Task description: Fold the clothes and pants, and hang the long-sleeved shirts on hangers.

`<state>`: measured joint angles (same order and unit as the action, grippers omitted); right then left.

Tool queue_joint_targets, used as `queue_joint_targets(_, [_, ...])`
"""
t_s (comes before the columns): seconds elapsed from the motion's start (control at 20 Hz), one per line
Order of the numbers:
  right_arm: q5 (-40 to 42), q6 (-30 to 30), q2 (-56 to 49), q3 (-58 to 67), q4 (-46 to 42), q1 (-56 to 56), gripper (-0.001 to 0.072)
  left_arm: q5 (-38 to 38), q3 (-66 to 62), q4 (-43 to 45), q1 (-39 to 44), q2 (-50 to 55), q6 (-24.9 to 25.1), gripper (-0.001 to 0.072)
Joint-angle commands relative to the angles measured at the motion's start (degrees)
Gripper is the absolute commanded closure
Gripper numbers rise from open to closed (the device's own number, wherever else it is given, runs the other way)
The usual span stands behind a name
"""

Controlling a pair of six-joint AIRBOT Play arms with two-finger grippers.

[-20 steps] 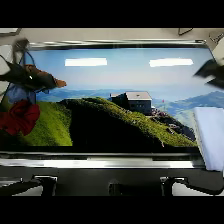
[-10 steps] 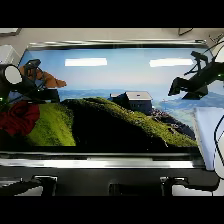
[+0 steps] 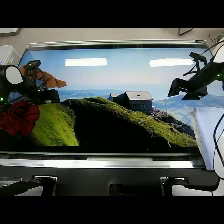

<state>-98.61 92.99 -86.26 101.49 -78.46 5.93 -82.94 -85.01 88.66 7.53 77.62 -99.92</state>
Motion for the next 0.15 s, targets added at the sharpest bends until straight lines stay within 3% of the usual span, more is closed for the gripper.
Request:
queue_joint_targets(0.0, [-0.07, 0.0, -0.04, -0.02, -0.02, -0.07, 0.002, 0.0, 0.04, 0.02, 0.04, -0.04, 0.0, -0.0005])
queue_joint_targets(0.1, [-0.07, 0.0, -0.04, -0.02, -0.02, -0.07, 0.002, 0.0, 0.04, 0.02, 0.04, -0.04, 0.0, -0.0005])
